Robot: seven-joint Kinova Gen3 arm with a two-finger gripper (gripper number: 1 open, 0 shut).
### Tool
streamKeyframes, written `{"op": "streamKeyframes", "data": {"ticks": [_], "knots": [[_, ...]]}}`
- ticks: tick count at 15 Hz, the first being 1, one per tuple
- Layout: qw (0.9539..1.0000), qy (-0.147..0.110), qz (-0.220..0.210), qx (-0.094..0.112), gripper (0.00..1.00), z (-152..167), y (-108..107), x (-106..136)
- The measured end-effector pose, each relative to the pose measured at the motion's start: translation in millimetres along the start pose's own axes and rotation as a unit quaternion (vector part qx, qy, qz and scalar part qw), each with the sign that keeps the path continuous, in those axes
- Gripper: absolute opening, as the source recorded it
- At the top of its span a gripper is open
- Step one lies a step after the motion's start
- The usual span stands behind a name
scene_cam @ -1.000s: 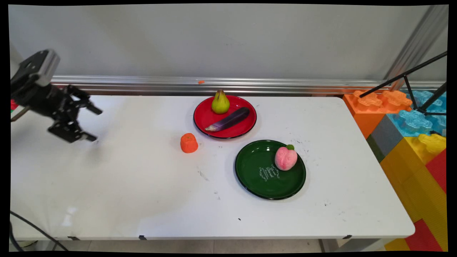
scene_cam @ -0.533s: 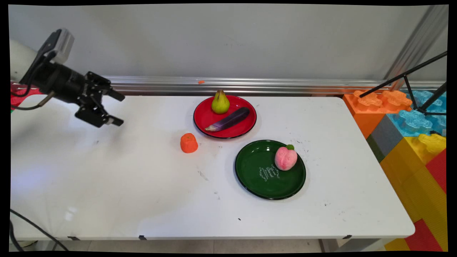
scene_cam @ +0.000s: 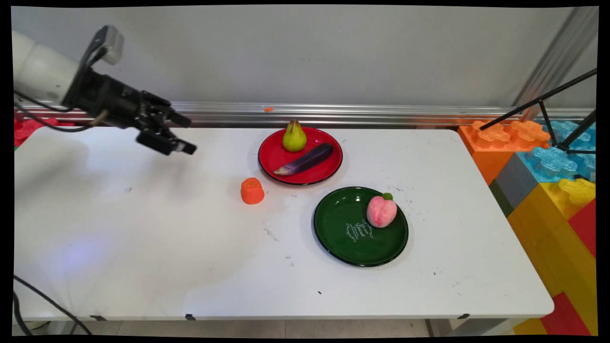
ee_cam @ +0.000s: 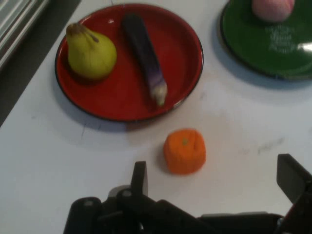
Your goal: Pick up the eggplant from the red plate
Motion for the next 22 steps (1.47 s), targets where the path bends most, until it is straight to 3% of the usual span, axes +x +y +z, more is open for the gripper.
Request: {"op": "streamKeyframes", "data": {"ticks": [10, 22], "knots": [[0.9973, 0.037, -0.063, 0.004, 1.0, 89.4, 3.4, 44.6], [0.9961, 0.04, -0.072, 0.03, 1.0, 195.1, -3.3, 75.5]]}}
